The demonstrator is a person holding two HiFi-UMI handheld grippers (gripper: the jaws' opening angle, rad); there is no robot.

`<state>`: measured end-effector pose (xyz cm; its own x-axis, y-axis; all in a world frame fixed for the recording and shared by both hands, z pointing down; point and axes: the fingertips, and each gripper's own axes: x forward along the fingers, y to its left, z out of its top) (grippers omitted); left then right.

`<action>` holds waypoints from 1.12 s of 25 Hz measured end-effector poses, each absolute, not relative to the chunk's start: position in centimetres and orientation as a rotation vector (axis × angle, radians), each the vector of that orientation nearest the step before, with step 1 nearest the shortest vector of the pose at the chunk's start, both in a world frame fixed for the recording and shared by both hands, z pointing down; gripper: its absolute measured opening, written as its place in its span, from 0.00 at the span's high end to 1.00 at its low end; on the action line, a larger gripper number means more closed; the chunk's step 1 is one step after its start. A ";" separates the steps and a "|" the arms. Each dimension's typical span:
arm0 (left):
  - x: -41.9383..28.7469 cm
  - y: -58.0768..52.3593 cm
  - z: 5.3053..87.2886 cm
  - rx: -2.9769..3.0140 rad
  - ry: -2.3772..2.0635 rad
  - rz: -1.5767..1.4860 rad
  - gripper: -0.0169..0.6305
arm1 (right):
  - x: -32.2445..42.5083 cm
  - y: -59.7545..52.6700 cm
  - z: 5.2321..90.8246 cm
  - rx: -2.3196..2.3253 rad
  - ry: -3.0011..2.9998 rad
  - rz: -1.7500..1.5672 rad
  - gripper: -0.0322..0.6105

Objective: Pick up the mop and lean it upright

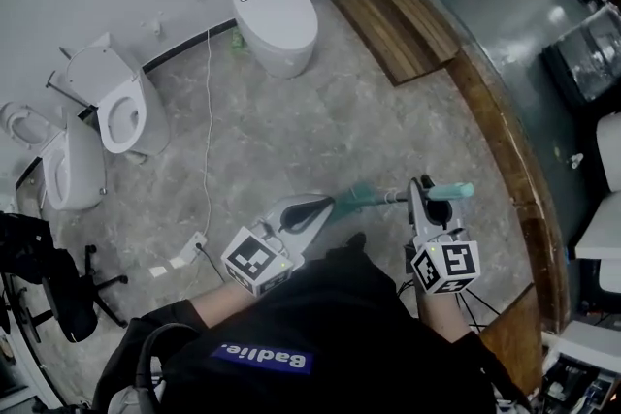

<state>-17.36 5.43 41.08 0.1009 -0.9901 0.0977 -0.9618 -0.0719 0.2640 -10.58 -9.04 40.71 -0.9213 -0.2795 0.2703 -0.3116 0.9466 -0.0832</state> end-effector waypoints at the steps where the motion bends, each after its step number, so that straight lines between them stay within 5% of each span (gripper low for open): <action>1: -18.2 4.9 41.2 2.106 -1.957 -0.152 0.94 | -11.8 -9.6 40.7 0.422 -2.850 0.191 0.81; 16: -28.8 -10.6 39.6 1.892 -2.231 -0.045 0.94 | -26.6 -21.3 41.3 -0.124 -2.881 0.290 0.81; 28: -33.2 -21.0 39.4 1.948 -2.167 -0.038 0.94 | -30.9 -33.0 40.1 0.017 -2.927 0.200 0.81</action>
<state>-33.23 -21.05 39.45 -0.0923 -0.9843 0.1506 -0.9784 0.1178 0.1699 -30.89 -32.98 40.12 -0.9785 0.0025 0.2061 -0.0255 0.9907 -0.1335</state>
